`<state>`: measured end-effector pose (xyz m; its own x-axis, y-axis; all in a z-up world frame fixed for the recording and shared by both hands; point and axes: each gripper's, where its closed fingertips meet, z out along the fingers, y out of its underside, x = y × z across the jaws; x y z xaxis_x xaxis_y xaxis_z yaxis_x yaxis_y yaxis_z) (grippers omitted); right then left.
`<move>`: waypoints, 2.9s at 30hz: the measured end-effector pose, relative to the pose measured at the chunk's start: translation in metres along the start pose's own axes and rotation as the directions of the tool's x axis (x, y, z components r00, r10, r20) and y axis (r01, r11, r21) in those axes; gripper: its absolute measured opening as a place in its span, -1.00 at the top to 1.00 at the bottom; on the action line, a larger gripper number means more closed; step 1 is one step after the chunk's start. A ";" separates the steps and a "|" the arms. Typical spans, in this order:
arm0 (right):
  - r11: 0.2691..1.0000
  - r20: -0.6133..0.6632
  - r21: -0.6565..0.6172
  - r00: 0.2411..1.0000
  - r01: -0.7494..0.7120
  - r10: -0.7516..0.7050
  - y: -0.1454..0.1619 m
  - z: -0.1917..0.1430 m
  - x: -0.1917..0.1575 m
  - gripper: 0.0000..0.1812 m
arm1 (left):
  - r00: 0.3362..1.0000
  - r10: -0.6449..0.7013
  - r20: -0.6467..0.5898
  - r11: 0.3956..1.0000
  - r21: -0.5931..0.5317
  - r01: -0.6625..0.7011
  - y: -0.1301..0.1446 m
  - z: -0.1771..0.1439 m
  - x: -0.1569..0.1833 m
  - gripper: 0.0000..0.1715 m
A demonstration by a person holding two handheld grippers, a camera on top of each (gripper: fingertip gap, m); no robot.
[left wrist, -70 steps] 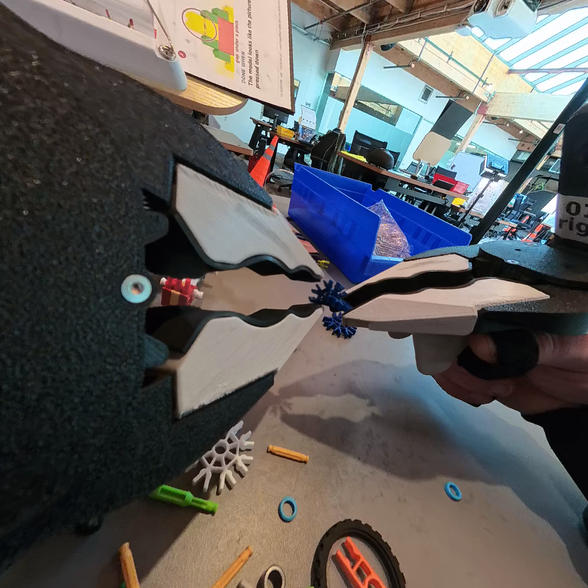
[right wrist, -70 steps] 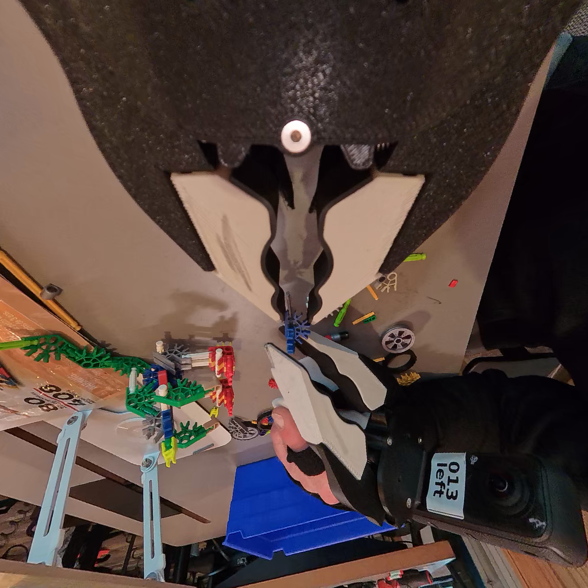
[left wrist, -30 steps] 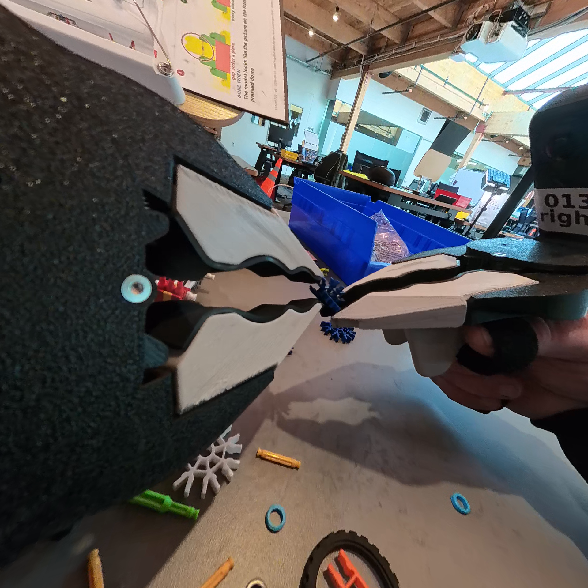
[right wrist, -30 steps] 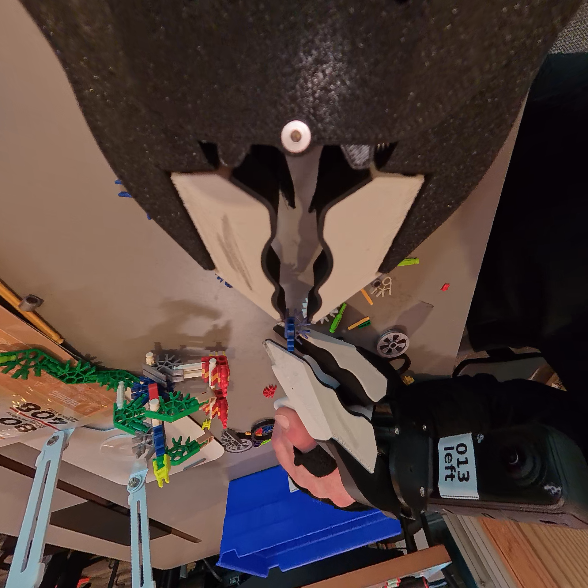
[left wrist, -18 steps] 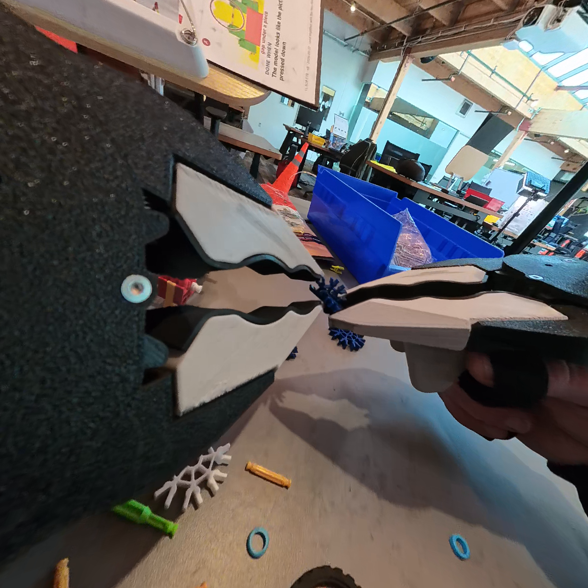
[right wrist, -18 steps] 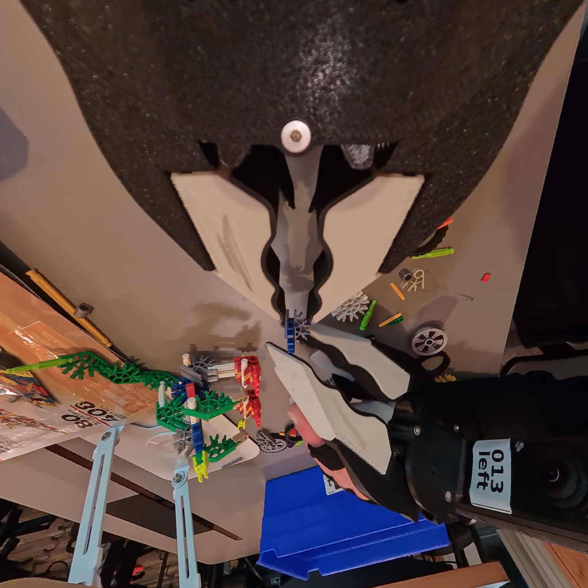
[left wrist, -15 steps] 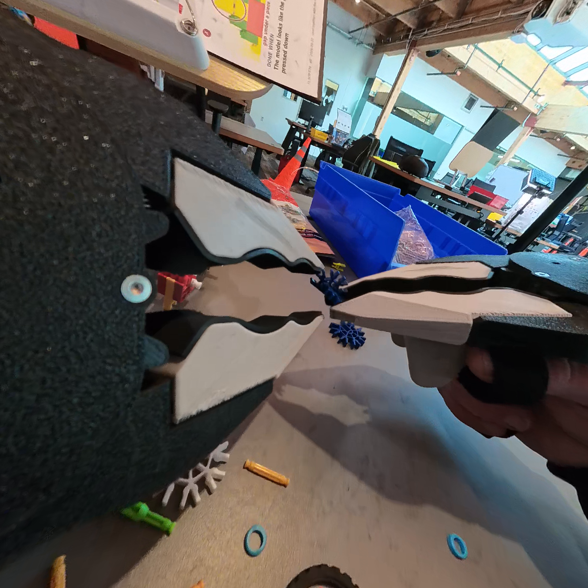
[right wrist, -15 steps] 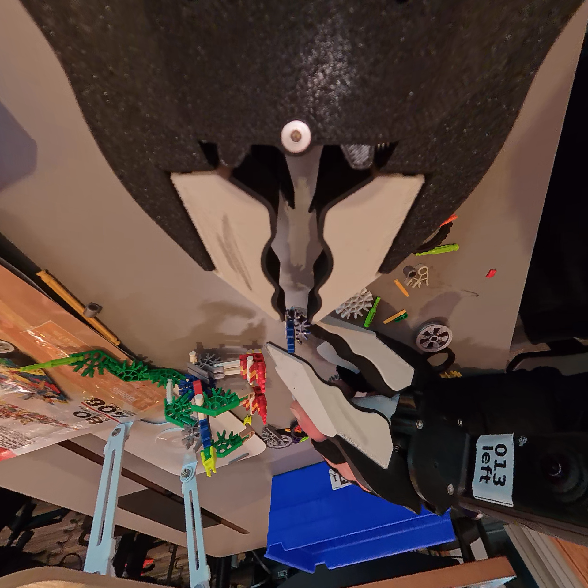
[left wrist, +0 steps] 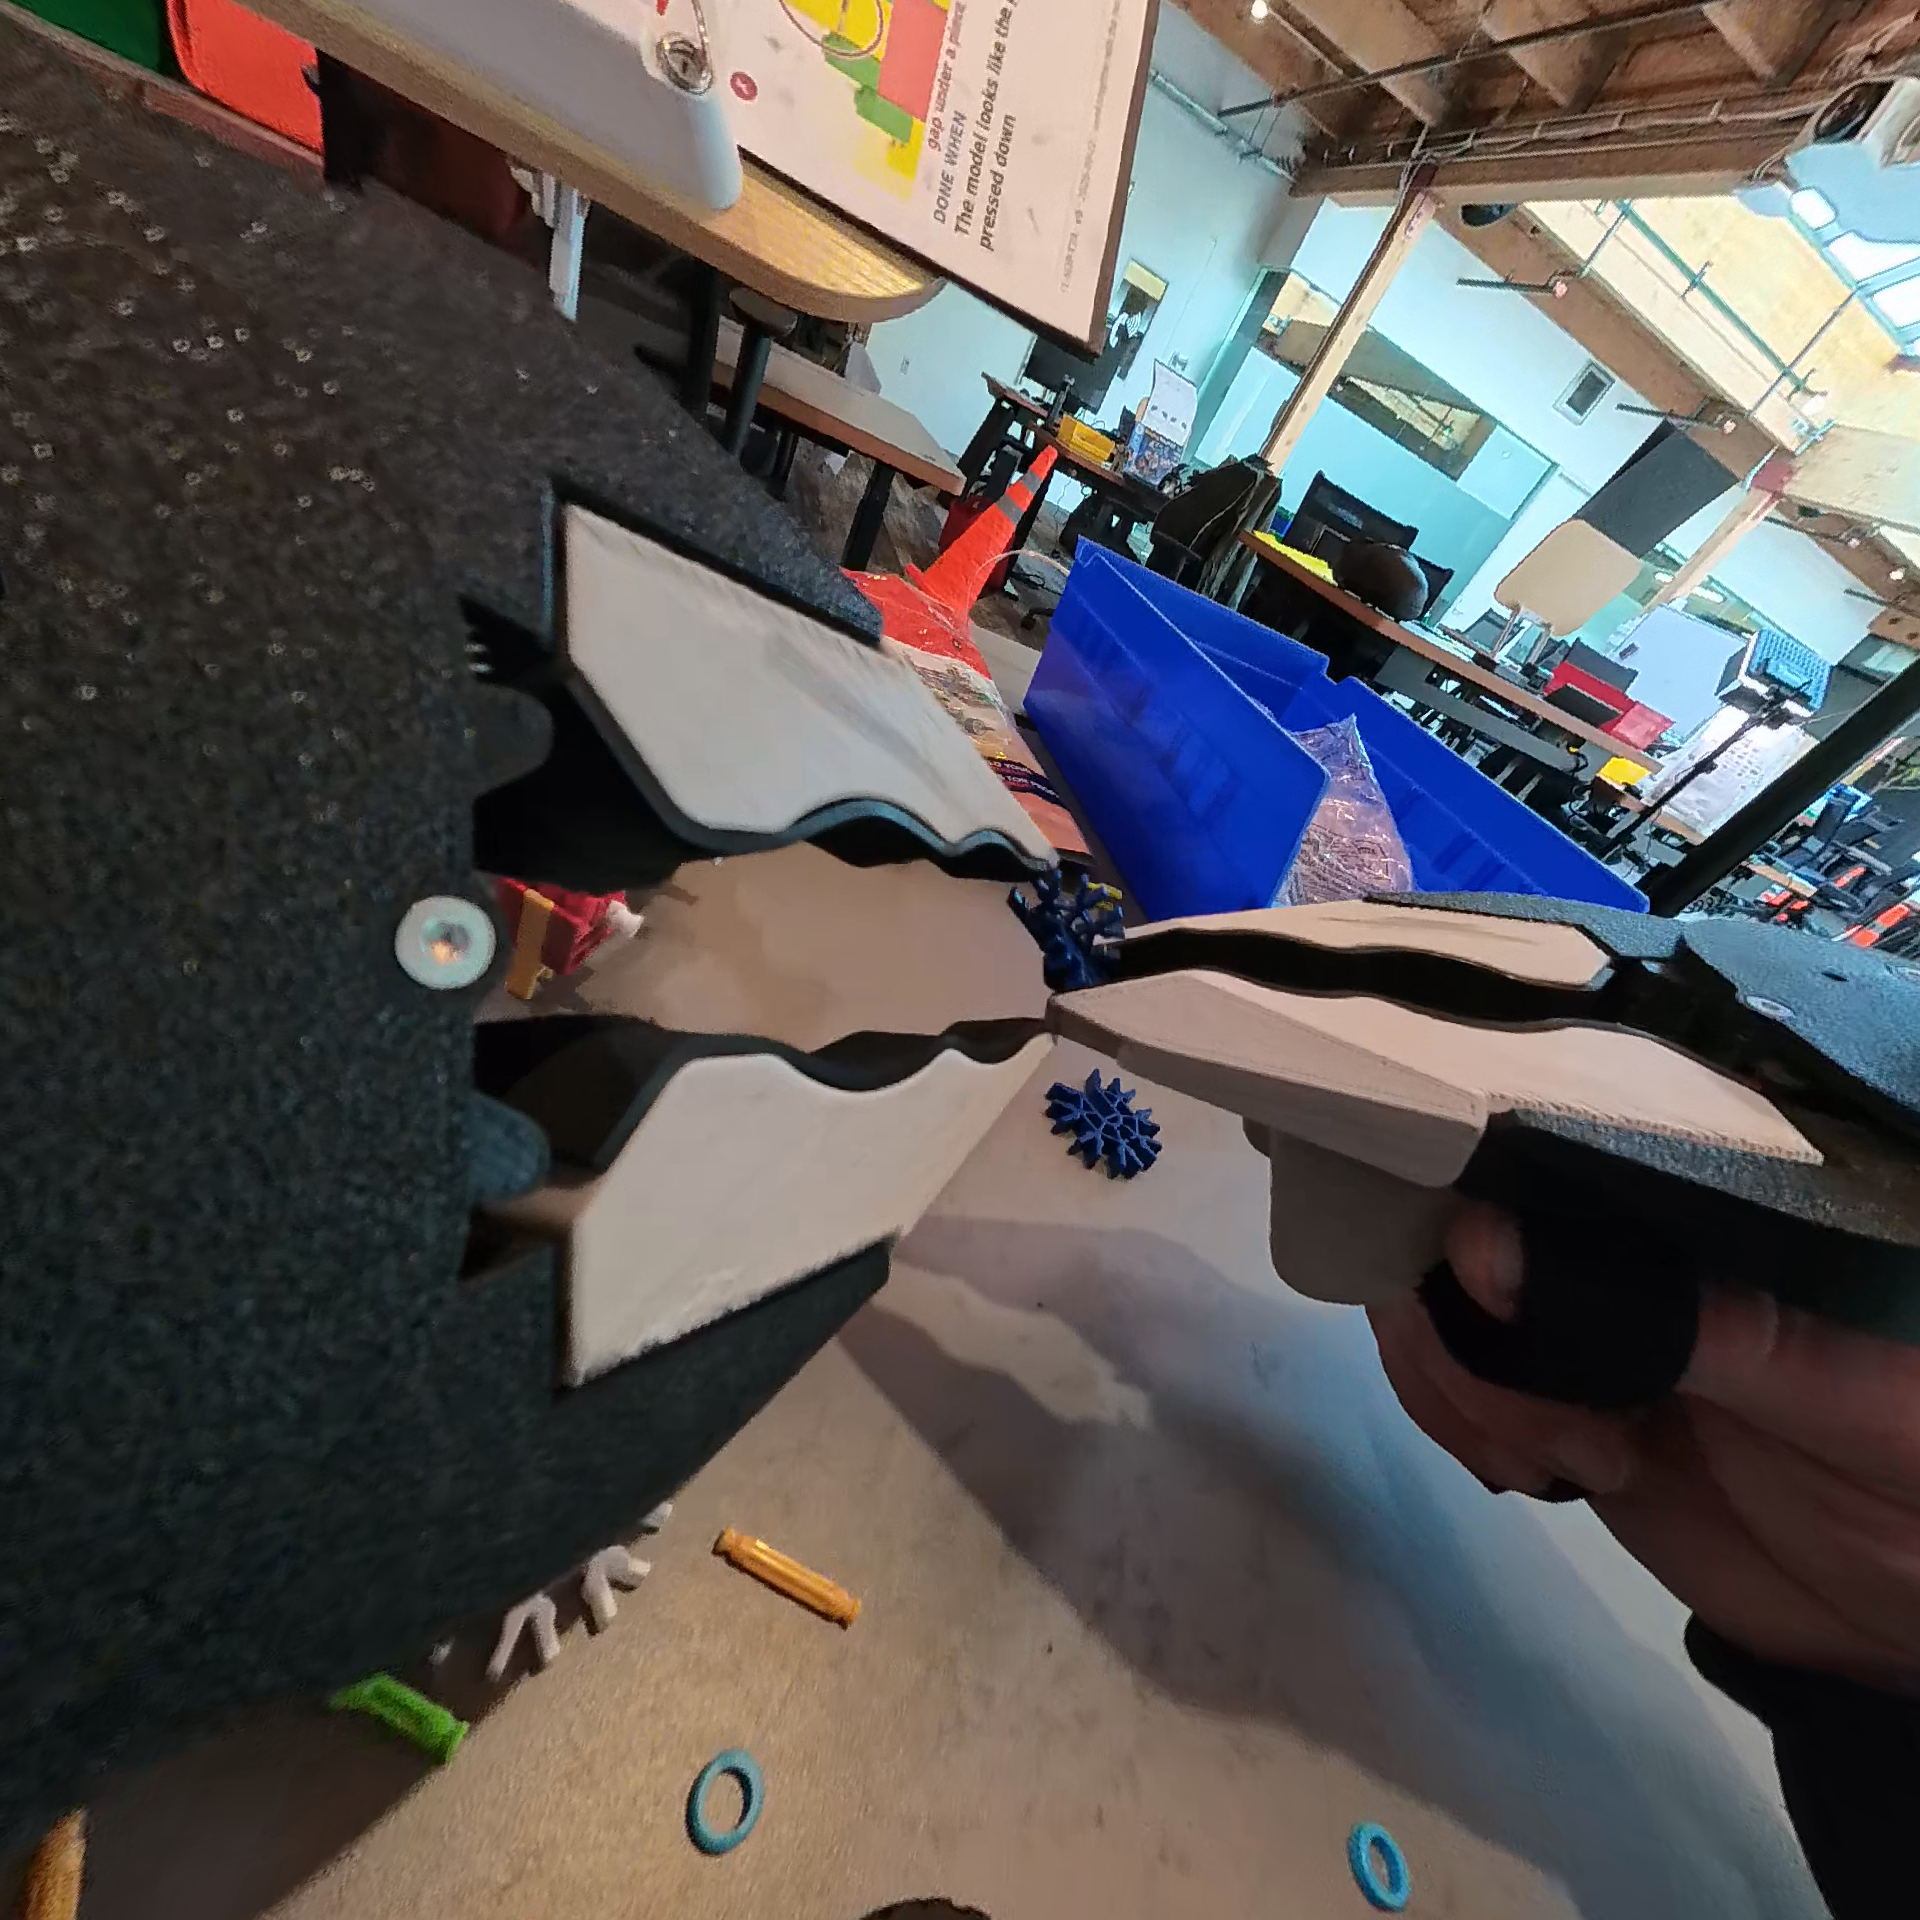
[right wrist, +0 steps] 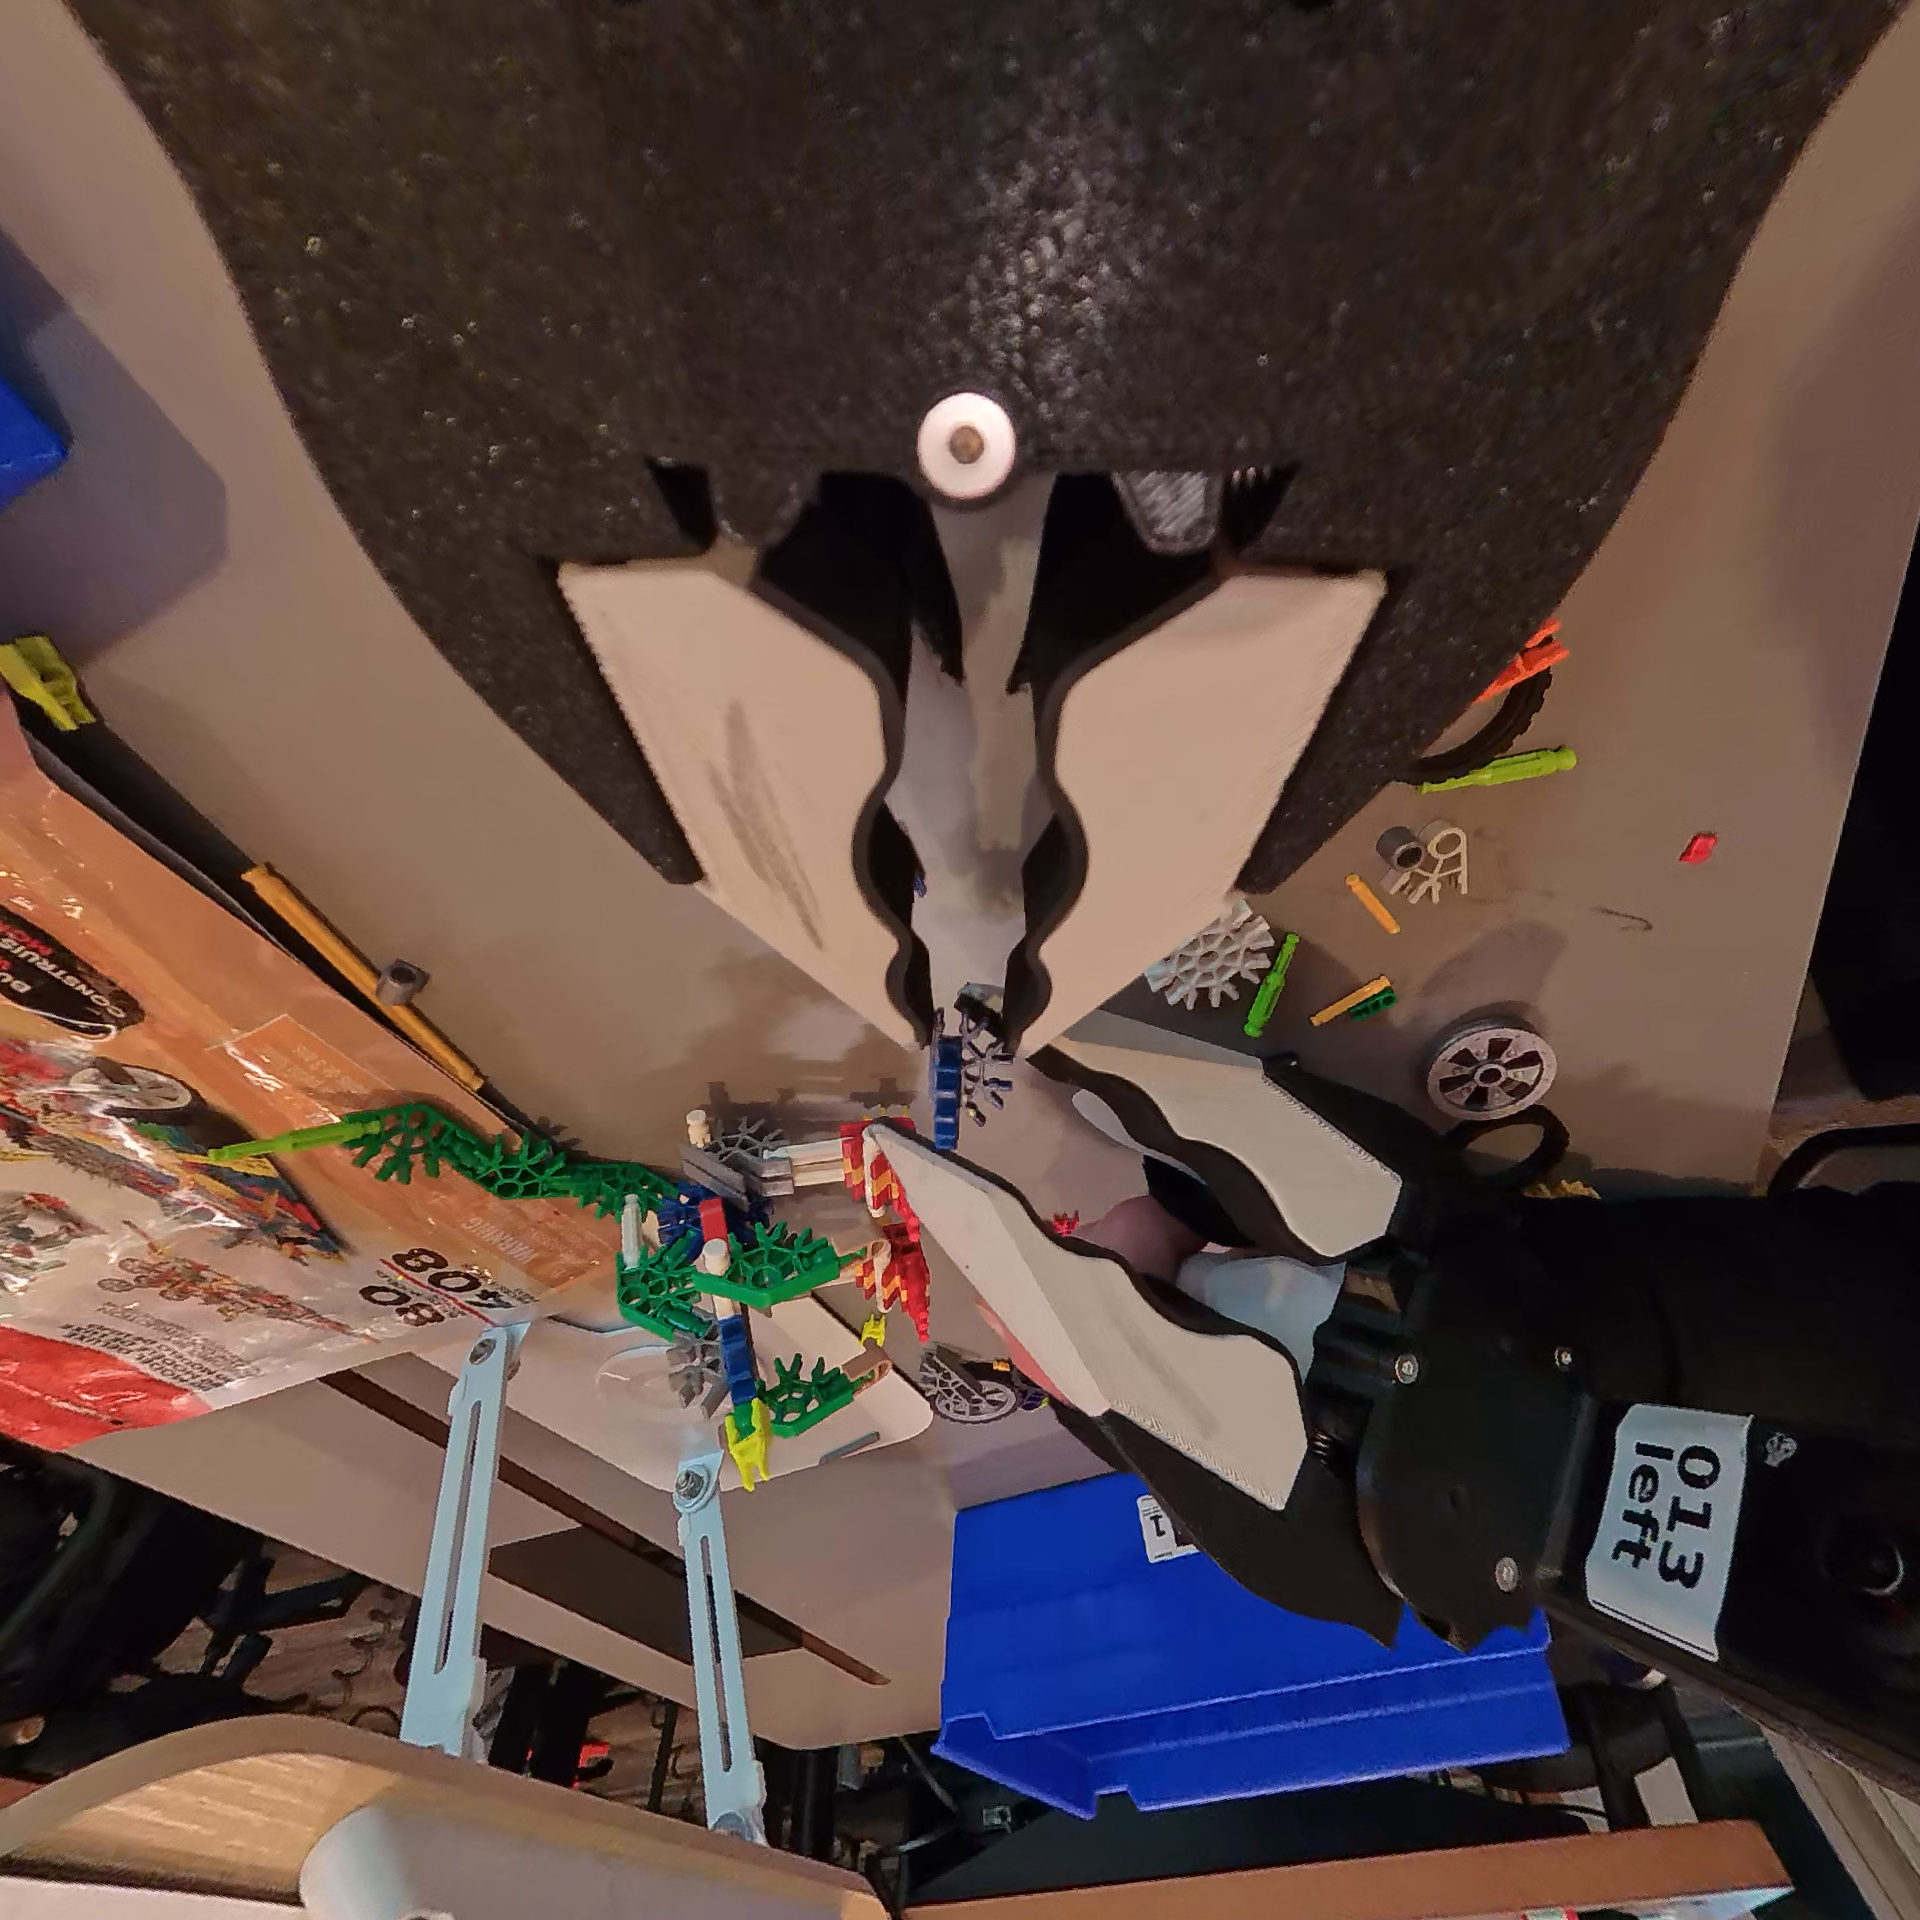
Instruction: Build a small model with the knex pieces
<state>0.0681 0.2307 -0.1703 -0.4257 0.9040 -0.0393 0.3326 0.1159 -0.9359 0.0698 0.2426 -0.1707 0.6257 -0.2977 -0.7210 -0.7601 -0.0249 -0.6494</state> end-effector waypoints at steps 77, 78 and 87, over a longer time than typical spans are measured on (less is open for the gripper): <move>0.950 -0.204 -0.164 0.932 0.267 -0.298 0.014 0.016 0.014 0.89 | 0.999 -0.034 0.010 0.998 -0.057 0.035 0.022 0.006 -0.001 0.92; 0.949 -0.202 -0.166 0.933 0.268 -0.298 0.015 0.017 0.014 0.89 | 1.000 -0.029 0.008 0.998 -0.058 0.029 0.023 0.006 -0.001 0.93; 0.966 -0.173 -0.145 0.956 0.213 -0.237 0.016 0.017 0.013 0.88 | 0.999 -0.041 -0.013 0.997 -0.060 0.040 0.023 0.006 0.000 0.92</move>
<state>0.0538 0.2373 -0.1917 -0.3405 0.9079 0.2444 0.3529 0.3644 -0.8618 0.0529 0.2474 -0.1872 0.6538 -0.3090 -0.6907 -0.7437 -0.0942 -0.6619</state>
